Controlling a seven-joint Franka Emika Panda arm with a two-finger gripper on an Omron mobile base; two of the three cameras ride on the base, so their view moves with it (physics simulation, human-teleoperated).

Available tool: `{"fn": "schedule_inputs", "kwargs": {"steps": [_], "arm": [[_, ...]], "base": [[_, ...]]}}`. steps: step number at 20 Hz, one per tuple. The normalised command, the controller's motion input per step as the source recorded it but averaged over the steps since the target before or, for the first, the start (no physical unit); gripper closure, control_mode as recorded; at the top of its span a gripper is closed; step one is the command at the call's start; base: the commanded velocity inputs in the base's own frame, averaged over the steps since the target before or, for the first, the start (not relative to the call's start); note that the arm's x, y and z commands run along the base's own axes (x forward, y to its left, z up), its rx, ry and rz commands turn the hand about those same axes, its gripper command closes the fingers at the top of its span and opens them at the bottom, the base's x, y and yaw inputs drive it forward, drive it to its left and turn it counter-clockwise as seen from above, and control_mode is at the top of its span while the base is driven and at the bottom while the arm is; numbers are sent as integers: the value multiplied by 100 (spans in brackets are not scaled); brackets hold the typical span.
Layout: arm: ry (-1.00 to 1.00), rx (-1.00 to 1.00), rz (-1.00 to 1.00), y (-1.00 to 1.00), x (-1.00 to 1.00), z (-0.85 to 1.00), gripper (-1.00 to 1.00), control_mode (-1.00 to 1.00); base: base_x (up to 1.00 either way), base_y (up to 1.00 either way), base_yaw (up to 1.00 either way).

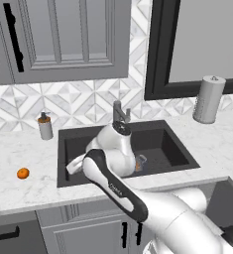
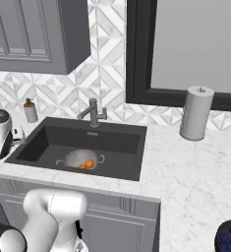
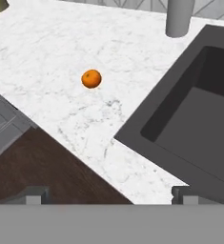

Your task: Put the colander in the sink, put the tangerine, tangerine, tangerine in the colander, and turn on the sink faucet and pour water over the colander.

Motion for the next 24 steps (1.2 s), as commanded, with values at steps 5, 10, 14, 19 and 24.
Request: {"fn": "schedule_inputs", "kwargs": {"steps": [5,10,14,19,24], "arm": [[6,-1,0,100,44,0,-100,-100],[1,-7,0,99,22,0,-100,-100],[0,-12,0,78,27,-10,-100,-100],[0,-18,0,42,22,-30,-100,-100],[0,-18,0,28,19,-37,-100,-100]], "base": [[0,0,0],[0,0,0],[0,0,0],[0,0,0],[0,0,0]]}}
